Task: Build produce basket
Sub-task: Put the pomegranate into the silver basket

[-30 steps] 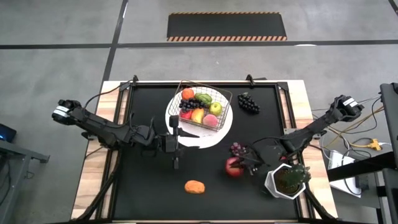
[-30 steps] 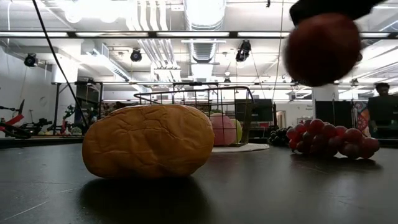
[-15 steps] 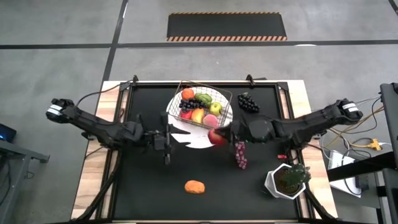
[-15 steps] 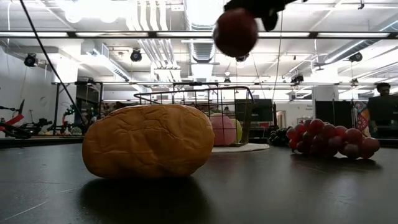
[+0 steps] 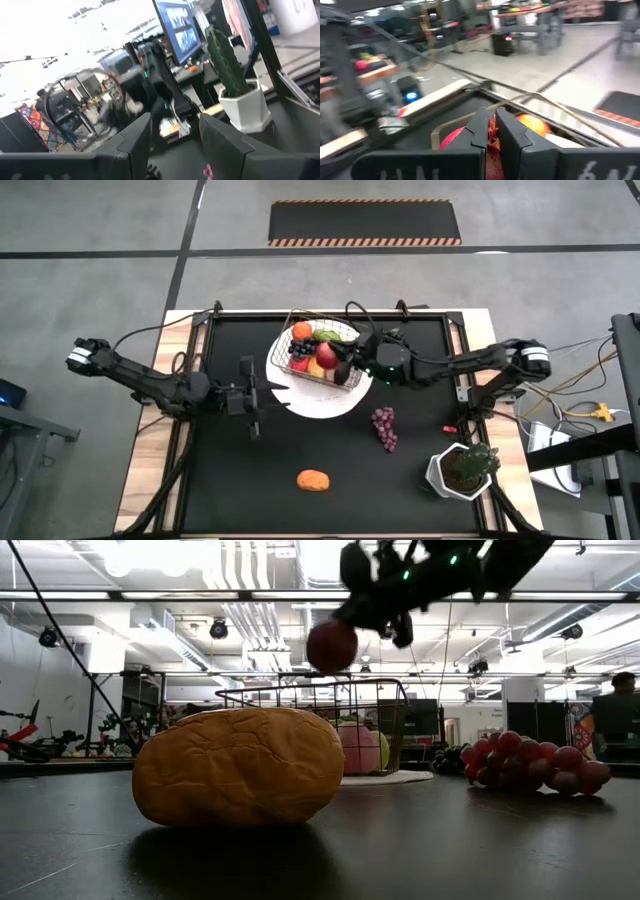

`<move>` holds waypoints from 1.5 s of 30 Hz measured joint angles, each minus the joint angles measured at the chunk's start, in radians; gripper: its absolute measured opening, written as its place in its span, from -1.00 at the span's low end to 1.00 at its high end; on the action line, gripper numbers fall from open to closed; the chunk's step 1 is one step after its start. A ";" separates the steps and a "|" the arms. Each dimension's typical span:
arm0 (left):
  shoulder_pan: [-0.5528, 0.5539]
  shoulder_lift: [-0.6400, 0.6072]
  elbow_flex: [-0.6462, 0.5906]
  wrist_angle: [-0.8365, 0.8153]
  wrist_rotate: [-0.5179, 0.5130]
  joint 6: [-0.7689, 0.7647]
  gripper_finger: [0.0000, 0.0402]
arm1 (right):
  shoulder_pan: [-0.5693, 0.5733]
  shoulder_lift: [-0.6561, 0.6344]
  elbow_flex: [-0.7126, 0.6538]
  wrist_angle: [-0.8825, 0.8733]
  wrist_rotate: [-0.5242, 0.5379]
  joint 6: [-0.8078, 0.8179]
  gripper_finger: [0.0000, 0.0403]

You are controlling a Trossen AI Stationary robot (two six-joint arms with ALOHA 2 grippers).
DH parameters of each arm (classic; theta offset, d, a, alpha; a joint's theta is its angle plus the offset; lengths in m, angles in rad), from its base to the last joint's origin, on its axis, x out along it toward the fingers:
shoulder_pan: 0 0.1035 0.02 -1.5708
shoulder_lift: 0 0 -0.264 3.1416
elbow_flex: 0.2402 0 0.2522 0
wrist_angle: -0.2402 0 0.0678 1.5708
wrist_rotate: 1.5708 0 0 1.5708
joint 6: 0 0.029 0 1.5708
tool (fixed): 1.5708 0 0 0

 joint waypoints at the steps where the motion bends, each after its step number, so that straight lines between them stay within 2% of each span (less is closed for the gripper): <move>1: 0.000 -0.010 -0.007 0.001 0.000 0.000 -0.25 | -0.010 0.022 0.000 0.018 0.020 0.000 -0.94; 5: 0.000 -0.035 -0.020 -0.006 0.000 0.000 -0.25 | -0.037 0.108 0.000 0.089 0.073 0.003 -0.94; 9: 0.000 -0.035 -0.021 -0.007 0.000 0.000 -0.25 | -0.044 0.171 0.002 0.095 0.170 0.009 -0.94; 14: 0.000 -0.031 -0.021 -0.007 0.000 0.006 -0.25 | -0.045 0.225 0.002 0.096 0.235 0.009 -0.94; 31: 0.000 -0.032 -0.021 -0.007 0.000 0.007 -0.25 | -0.044 0.274 0.002 0.096 0.258 0.016 -0.92; 34: 0.000 -0.032 -0.021 -0.008 0.000 0.008 -0.25 | -0.044 0.274 0.002 0.096 0.258 0.016 -0.83; 45: 0.000 -0.030 -0.021 -0.008 0.000 0.008 -0.25 | -0.044 0.265 0.002 0.089 0.259 0.016 -0.27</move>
